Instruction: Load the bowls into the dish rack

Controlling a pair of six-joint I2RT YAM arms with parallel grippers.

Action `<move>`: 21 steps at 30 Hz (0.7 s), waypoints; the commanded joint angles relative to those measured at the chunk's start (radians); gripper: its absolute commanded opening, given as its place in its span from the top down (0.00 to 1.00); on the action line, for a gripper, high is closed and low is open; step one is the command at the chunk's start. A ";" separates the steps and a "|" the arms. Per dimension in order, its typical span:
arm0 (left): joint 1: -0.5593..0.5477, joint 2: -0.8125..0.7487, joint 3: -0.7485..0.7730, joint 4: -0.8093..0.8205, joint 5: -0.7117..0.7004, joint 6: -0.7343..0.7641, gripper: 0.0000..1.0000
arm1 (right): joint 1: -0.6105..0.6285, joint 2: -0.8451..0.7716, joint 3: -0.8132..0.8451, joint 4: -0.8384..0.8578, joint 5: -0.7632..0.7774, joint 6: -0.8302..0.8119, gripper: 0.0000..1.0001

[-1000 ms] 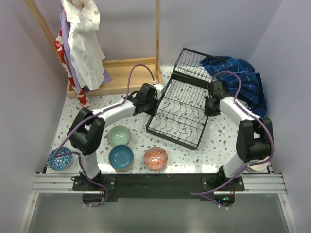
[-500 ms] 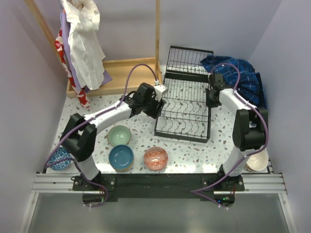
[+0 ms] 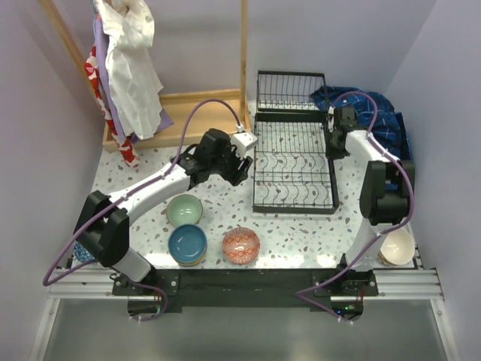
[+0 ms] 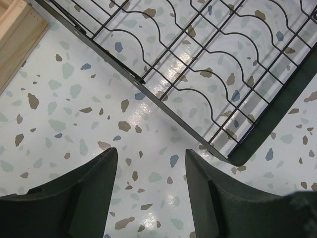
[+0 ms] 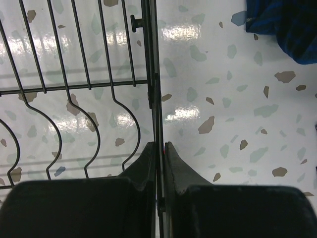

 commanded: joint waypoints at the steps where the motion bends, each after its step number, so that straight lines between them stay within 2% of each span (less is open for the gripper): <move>1: 0.000 -0.018 0.021 0.027 -0.011 0.043 0.38 | -0.010 0.059 0.038 0.171 -0.003 0.070 1.00; 17: 0.000 -0.028 0.010 0.004 0.021 0.155 0.33 | -0.056 0.131 0.156 0.205 -0.024 0.056 1.00; 19: 0.000 -0.035 0.008 -0.005 0.039 0.172 0.33 | -0.056 0.110 0.150 0.189 -0.027 0.056 0.86; 21: 0.000 -0.049 0.016 -0.037 0.046 0.201 0.31 | -0.057 0.072 0.133 0.174 -0.035 0.044 0.65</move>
